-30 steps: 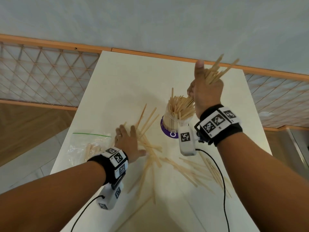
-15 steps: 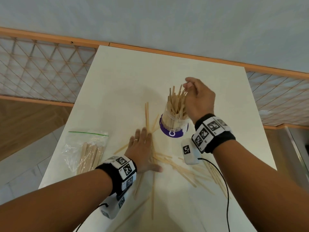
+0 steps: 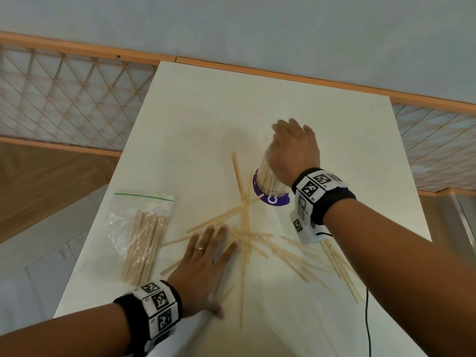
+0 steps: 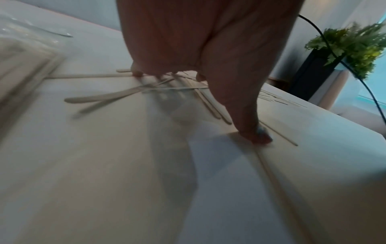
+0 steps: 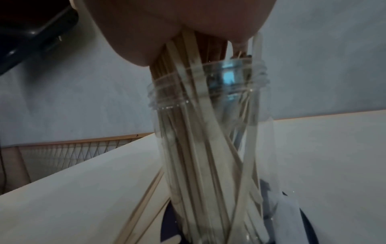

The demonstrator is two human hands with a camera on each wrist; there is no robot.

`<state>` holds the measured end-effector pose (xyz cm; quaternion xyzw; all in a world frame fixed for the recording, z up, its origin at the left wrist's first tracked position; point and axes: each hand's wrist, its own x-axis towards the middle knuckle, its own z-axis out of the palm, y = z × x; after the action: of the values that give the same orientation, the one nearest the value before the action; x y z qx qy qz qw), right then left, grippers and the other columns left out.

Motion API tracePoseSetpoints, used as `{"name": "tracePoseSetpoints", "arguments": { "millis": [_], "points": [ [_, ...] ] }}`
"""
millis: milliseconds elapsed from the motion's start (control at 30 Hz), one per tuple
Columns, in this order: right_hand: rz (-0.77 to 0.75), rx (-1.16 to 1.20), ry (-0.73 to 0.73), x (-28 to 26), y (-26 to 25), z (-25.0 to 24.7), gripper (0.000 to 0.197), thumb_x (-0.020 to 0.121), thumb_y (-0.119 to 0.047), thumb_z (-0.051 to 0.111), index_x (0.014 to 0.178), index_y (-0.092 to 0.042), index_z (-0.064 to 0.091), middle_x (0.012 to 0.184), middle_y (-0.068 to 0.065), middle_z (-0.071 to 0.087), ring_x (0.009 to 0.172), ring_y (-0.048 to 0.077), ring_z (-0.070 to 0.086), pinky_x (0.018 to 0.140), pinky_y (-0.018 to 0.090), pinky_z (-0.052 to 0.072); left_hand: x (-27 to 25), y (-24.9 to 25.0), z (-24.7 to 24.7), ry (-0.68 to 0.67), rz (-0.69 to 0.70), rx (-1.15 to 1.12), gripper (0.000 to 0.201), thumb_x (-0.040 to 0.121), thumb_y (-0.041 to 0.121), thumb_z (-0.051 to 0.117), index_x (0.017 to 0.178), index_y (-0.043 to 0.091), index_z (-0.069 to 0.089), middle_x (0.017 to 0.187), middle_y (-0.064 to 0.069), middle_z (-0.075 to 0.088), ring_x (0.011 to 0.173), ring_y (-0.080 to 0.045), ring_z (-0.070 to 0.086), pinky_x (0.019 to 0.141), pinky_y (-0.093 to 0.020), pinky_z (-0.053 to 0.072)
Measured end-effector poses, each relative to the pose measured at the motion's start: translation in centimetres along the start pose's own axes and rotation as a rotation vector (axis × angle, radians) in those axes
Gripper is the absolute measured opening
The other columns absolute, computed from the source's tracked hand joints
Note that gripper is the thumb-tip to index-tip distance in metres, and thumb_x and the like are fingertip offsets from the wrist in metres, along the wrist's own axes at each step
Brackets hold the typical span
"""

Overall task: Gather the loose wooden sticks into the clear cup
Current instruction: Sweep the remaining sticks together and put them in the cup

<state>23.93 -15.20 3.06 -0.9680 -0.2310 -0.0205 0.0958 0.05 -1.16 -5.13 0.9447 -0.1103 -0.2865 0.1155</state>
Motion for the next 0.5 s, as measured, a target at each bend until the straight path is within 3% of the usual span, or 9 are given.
{"name": "tracePoseSetpoints", "arguments": {
  "millis": [67, 133, 200, 267, 333, 400, 467, 500],
  "points": [
    [0.008, 0.088, -0.026, -0.2, -0.1, -0.2, 0.047, 0.097, -0.02, 0.034, 0.142, -0.011, 0.04, 0.139, 0.009, 0.054, 0.113, 0.036, 0.057, 0.093, 0.044, 0.043, 0.5, -0.2, -0.9, 0.056, 0.012, -0.004, 0.132, 0.063, 0.072, 0.068, 0.151, 0.021, -0.017, 0.158, -0.012, -0.027, 0.147, -0.034, -0.021, 0.117, -0.043, -0.01],
    [-0.028, 0.048, -0.092, -0.3, -0.3, -0.5, 0.045, 0.099, -0.019, 0.033, 0.142, -0.011, 0.039, 0.141, 0.008, 0.054, 0.118, 0.035, 0.055, 0.105, 0.05, 0.034, 1.2, -0.6, -1.8, 0.124, 0.031, 0.046, 0.125, 0.061, 0.067, 0.073, 0.153, 0.009, 0.011, 0.161, -0.017, 0.01, 0.148, -0.034, 0.017, 0.118, -0.039, 0.016],
    [-0.057, -0.005, -0.091, -0.5, -0.1, -1.2, 0.045, 0.101, -0.027, 0.028, 0.143, -0.016, 0.038, 0.147, 0.006, 0.049, 0.132, 0.034, 0.043, 0.111, 0.057, 0.023, 1.9, -0.8, -2.5, 0.184, 0.042, 0.011, 0.108, 0.067, 0.059, 0.074, 0.15, 0.008, 0.027, 0.157, -0.015, 0.026, 0.141, -0.034, 0.035, 0.114, -0.041, 0.033],
    [-0.072, 0.045, 0.025, -1.3, 0.5, -2.1, 0.046, 0.1, -0.032, 0.029, 0.144, -0.02, 0.04, 0.154, 0.003, 0.04, 0.139, 0.032, 0.035, 0.11, 0.055, 0.023, 2.2, -0.7, -3.4, 0.226, 0.025, -0.021, 0.094, 0.075, 0.05, 0.071, 0.149, 0.011, 0.029, 0.156, -0.014, 0.024, 0.138, -0.036, 0.034, 0.111, -0.047, 0.036],
    [-0.055, 0.157, 0.239, -2.8, 1.7, -3.1, 0.044, 0.098, -0.029, 0.039, 0.139, -0.018, 0.048, 0.148, 0.002, 0.047, 0.133, 0.028, 0.041, 0.104, 0.043, 0.026, 2.0, -0.7, -3.8, 0.232, -0.099, -0.023, 0.112, 0.069, 0.058, 0.073, 0.152, 0.009, 0.017, 0.155, -0.016, 0.019, 0.139, -0.039, 0.028, 0.112, -0.048, 0.032],
    [0.006, 0.233, 0.378, -5.1, 3.9, -3.0, 0.041, 0.095, -0.024, 0.046, 0.133, -0.014, 0.054, 0.138, 0.005, 0.057, 0.124, 0.027, 0.049, 0.096, 0.034, 0.029, 1.3, -1.2, -3.7, 0.124, -0.219, -0.013, 0.137, 0.058, 0.072, 0.071, 0.153, 0.009, -0.005, 0.158, -0.02, 0.002, 0.145, -0.041, 0.011, 0.117, -0.049, 0.02],
    [0.106, 0.239, 0.364, -7.9, 6.7, -1.3, 0.039, 0.092, -0.023, 0.049, 0.127, -0.01, 0.059, 0.127, 0.011, 0.062, 0.11, 0.033, 0.059, 0.094, 0.038, 0.041, 0.7, -1.9, -3.5, 0.034, -0.269, 0.024, 0.146, 0.05, 0.077, 0.071, 0.152, 0.008, -0.007, 0.158, -0.022, -0.003, 0.145, -0.042, 0.009, 0.117, -0.049, 0.019],
    [0.181, 0.226, 0.283, -9.2, 8.2, -0.1, 0.039, 0.091, -0.024, 0.049, 0.125, -0.008, 0.061, 0.123, 0.015, 0.062, 0.103, 0.036, 0.062, 0.09, 0.042, 0.047, 0.5, -2.2, -3.6, 0.036, -0.285, 0.05, 0.145, 0.047, 0.077, 0.072, 0.151, 0.006, 0.001, 0.155, -0.022, 0.004, 0.142, -0.042, 0.017, 0.115, -0.047, 0.024]
  ]
}}
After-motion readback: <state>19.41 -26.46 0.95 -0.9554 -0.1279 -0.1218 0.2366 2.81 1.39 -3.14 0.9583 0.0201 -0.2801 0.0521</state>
